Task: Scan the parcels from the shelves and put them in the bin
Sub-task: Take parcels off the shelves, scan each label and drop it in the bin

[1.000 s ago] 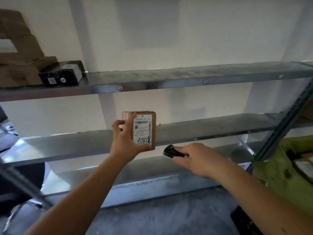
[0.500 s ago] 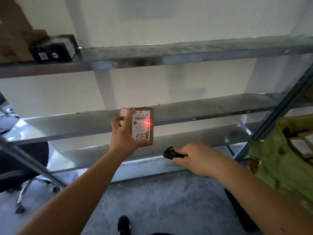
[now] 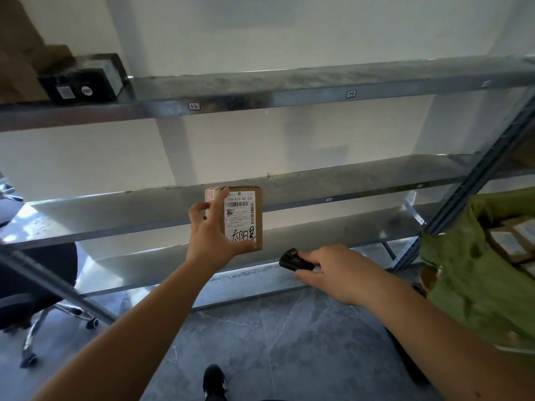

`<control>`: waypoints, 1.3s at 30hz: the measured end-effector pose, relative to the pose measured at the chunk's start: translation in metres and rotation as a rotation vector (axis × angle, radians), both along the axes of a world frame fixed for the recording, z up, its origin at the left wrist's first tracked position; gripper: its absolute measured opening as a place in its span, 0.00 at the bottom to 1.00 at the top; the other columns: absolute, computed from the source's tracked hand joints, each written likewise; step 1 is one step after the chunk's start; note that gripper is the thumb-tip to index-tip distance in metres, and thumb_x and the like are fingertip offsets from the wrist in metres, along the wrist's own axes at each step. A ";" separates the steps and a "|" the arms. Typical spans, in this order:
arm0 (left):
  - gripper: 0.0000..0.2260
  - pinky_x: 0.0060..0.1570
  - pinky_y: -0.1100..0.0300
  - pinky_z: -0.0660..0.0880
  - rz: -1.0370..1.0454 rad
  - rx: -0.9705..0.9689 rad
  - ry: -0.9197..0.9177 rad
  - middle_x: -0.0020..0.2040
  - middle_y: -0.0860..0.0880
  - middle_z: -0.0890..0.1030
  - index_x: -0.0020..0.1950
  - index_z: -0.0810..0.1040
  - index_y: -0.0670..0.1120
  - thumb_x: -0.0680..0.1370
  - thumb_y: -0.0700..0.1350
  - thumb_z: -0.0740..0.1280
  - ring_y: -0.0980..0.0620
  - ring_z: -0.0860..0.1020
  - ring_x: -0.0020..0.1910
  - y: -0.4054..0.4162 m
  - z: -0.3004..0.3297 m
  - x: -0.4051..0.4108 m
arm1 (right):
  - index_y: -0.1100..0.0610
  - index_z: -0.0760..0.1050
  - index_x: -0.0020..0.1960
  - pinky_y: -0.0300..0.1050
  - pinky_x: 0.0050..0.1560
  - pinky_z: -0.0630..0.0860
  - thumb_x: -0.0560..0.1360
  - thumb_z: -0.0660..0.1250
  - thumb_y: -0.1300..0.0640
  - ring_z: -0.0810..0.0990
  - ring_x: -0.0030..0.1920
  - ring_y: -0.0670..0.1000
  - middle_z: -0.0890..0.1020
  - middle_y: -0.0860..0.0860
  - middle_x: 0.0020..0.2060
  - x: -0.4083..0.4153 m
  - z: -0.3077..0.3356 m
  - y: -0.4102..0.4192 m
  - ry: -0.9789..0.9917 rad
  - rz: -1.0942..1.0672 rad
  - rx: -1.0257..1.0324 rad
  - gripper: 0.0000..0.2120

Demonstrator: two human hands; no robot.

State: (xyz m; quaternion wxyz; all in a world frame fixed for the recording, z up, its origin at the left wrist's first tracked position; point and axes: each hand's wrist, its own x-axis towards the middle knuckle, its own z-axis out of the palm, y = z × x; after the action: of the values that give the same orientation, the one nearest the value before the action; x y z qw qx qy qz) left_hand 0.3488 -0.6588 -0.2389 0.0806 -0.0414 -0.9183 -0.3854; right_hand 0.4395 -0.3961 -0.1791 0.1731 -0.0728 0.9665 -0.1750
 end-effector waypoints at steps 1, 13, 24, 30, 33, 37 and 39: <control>0.58 0.66 0.44 0.78 -0.010 0.016 -0.009 0.74 0.53 0.55 0.77 0.52 0.73 0.59 0.56 0.88 0.44 0.68 0.70 0.002 0.001 -0.001 | 0.43 0.70 0.77 0.50 0.51 0.82 0.81 0.63 0.37 0.81 0.44 0.46 0.83 0.47 0.50 0.000 0.000 0.000 0.009 -0.009 -0.003 0.26; 0.59 0.58 0.58 0.72 -0.126 0.247 -0.141 0.67 0.55 0.58 0.77 0.55 0.69 0.59 0.49 0.89 0.52 0.68 0.62 0.024 -0.007 -0.026 | 0.38 0.59 0.79 0.53 0.55 0.80 0.80 0.62 0.36 0.77 0.54 0.56 0.73 0.54 0.55 -0.010 -0.034 0.000 0.124 -0.324 0.003 0.30; 0.62 0.69 0.44 0.71 -0.479 0.225 -0.325 0.73 0.51 0.66 0.79 0.54 0.67 0.53 0.62 0.87 0.52 0.66 0.67 0.063 -0.020 -0.115 | 0.39 0.57 0.82 0.52 0.58 0.78 0.81 0.60 0.34 0.76 0.57 0.58 0.72 0.56 0.59 -0.036 -0.055 -0.007 0.088 -0.740 0.024 0.31; 0.59 0.60 0.46 0.82 -0.746 0.219 -0.431 0.65 0.57 0.79 0.76 0.62 0.65 0.49 0.66 0.86 0.52 0.79 0.64 0.103 -0.040 -0.138 | 0.40 0.56 0.82 0.57 0.60 0.77 0.82 0.59 0.34 0.75 0.60 0.61 0.72 0.57 0.62 -0.020 -0.070 -0.018 0.058 -1.007 0.091 0.31; 0.57 0.61 0.45 0.81 -0.877 0.220 -0.468 0.66 0.56 0.79 0.75 0.62 0.69 0.51 0.65 0.87 0.50 0.79 0.66 0.128 -0.047 -0.133 | 0.40 0.57 0.82 0.55 0.60 0.77 0.81 0.59 0.34 0.75 0.61 0.60 0.72 0.56 0.63 -0.003 -0.079 -0.018 0.047 -1.147 0.054 0.31; 0.61 0.63 0.44 0.80 -1.017 0.202 -0.566 0.69 0.54 0.77 0.76 0.60 0.71 0.48 0.65 0.88 0.52 0.78 0.66 0.177 -0.049 -0.123 | 0.40 0.58 0.82 0.56 0.62 0.78 0.80 0.60 0.32 0.76 0.61 0.60 0.72 0.56 0.65 0.022 -0.087 0.002 0.072 -1.334 -0.009 0.34; 0.61 0.63 0.45 0.80 -1.094 0.190 -0.597 0.69 0.56 0.77 0.75 0.59 0.73 0.48 0.64 0.88 0.52 0.78 0.66 0.207 -0.046 -0.117 | 0.40 0.58 0.82 0.55 0.61 0.78 0.79 0.61 0.31 0.77 0.60 0.59 0.73 0.55 0.65 0.032 -0.090 0.018 0.083 -1.411 -0.023 0.34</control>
State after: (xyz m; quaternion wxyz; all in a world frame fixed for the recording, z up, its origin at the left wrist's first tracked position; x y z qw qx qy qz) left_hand 0.2319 -0.4515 -0.2846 -0.3849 -0.3883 -0.7089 -0.4455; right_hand 0.4716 -0.3783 -0.2690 -0.0193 0.5628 0.7868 -0.2528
